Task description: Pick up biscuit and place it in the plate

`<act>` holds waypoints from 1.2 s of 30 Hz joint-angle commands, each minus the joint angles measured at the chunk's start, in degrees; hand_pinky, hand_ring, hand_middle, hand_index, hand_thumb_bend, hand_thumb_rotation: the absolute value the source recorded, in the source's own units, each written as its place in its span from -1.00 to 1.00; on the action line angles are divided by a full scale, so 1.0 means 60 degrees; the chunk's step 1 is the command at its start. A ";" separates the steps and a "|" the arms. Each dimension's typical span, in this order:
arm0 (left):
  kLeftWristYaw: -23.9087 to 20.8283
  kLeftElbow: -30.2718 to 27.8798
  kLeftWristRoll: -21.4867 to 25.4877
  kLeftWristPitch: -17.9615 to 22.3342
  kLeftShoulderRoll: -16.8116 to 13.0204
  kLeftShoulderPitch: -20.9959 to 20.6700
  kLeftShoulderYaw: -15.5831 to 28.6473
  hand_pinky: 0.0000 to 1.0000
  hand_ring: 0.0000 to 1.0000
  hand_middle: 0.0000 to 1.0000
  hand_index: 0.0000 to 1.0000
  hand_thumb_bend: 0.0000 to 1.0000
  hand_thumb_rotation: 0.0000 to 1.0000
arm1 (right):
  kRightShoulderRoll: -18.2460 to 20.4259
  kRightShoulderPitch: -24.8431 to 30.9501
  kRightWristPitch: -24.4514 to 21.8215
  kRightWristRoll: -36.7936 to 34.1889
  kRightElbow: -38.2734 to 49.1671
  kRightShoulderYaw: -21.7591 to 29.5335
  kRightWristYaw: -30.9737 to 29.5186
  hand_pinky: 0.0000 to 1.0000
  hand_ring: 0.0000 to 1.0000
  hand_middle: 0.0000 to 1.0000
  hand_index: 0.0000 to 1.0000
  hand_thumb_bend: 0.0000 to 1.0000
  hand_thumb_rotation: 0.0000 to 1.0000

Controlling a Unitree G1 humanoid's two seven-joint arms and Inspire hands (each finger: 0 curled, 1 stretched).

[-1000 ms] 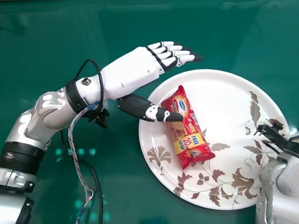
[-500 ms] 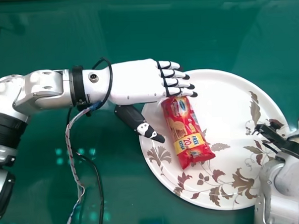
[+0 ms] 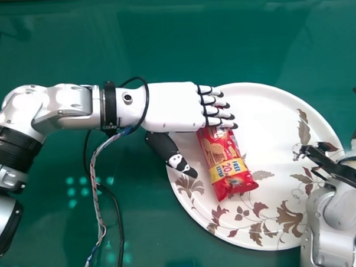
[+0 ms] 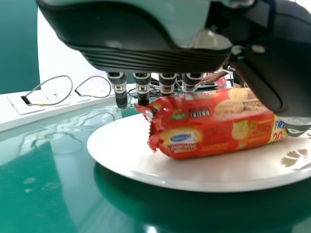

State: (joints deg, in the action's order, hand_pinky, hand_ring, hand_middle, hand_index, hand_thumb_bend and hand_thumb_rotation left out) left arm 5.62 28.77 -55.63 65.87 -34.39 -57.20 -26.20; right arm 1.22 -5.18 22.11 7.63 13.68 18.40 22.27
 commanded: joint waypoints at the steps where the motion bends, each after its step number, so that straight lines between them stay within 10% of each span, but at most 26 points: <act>1: 0.0028 -0.0087 -0.0077 0.0085 0.0139 0.0052 -0.0367 1.00 1.00 1.00 1.00 1.00 0.16 | 0.0019 0.0085 0.0086 0.0084 -0.0063 0.0001 0.0071 -0.70 -0.14 -0.04 -0.40 0.04 -1.00; 11: -0.1090 -0.0032 -0.0685 -0.0065 0.0418 0.0106 -0.0701 1.00 1.00 1.00 1.00 0.91 0.15 | 0.0045 0.0074 0.0215 0.0150 -0.0198 -0.0048 0.0126 -0.67 -0.13 -0.04 -0.40 0.04 -1.00; 16: -0.1424 -0.0288 -0.1160 -0.0221 0.0461 0.0079 -0.0981 1.00 1.00 0.98 1.00 0.45 -0.33 | 0.0096 0.0062 0.0105 0.0139 -0.0121 -0.0083 0.0179 -0.66 -0.14 -0.03 -0.40 0.04 -1.00; 19: -0.1824 -0.0298 -0.1438 -0.0285 0.0495 0.0090 -0.1133 0.46 0.64 0.53 0.45 0.16 -0.90 | 0.0057 0.0071 0.0139 0.0143 -0.0125 -0.0086 0.0165 -0.66 -0.13 -0.04 -0.39 0.04 -1.00; 20: -0.1925 -0.0291 -0.1495 -0.0314 0.0498 0.0083 -0.1181 0.14 0.23 0.22 0.13 0.08 -0.96 | 0.0051 0.0072 0.0155 0.0141 -0.0129 -0.0086 0.0163 -0.68 -0.14 -0.03 -0.39 0.04 -1.00; 24: -0.2735 -0.0507 -0.2166 -0.0778 0.0441 0.0064 -0.1465 -0.40 -0.42 -0.14 0.00 0.02 -1.00 | 0.0051 0.0083 0.0156 0.0130 -0.0087 -0.0078 0.0165 -0.70 -0.14 -0.03 -0.39 0.04 -1.00; 36: -0.4617 -0.0698 -0.2589 -0.1240 0.0185 -0.0007 -0.1649 -0.71 -0.66 -0.20 -0.03 0.00 -1.00 | 0.0115 0.0162 0.0119 0.0028 0.0092 -0.0048 0.0168 -0.74 -0.14 -0.03 -0.41 0.04 -1.00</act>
State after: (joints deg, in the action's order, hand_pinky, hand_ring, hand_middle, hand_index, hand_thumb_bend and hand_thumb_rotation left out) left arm -21.21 25.14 -71.43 58.60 -32.27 -57.36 -35.91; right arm 1.53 -5.42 22.56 8.09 13.51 17.84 23.01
